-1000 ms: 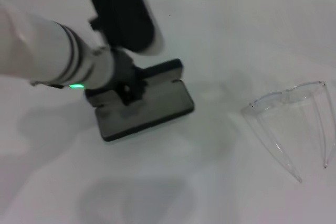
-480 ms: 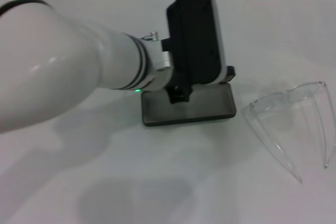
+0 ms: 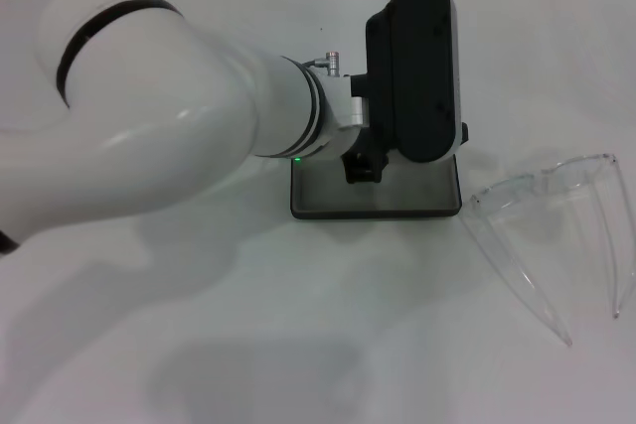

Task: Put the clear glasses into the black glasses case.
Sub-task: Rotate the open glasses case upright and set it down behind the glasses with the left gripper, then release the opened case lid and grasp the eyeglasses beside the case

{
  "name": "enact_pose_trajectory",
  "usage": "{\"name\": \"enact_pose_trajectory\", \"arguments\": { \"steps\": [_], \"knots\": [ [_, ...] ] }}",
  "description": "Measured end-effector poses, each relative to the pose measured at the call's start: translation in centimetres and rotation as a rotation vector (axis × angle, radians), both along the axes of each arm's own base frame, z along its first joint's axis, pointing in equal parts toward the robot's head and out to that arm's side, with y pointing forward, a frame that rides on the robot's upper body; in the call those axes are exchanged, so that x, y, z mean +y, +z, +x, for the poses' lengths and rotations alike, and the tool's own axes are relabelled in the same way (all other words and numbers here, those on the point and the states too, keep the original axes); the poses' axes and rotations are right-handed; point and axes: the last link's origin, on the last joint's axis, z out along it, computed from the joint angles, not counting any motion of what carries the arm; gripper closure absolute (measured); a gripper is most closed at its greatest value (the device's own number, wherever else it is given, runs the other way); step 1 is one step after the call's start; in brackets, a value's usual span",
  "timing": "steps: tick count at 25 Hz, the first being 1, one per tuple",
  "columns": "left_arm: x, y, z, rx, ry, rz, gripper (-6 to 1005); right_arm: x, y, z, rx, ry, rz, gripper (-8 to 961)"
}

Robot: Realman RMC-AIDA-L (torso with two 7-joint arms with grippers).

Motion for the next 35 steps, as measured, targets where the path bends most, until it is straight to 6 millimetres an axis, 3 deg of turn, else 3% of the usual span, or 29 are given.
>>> {"name": "enact_pose_trajectory", "arguments": {
  "steps": [15,29,35],
  "knots": [
    [-1.2,-0.8,-0.1,0.015,-0.078,-0.039,746,-1.1,0.2,0.4,-0.001,-0.011,0.033,212],
    [-2.8,0.5,0.9,-0.049,-0.079,-0.042,622,-1.5,0.2,0.4,-0.006,-0.008,0.023,222],
    [-4.2,2.8,2.5,-0.167,-0.060,-0.021,623,-1.0,0.0,0.2,-0.038,0.004,-0.027,226]
  ]
}}
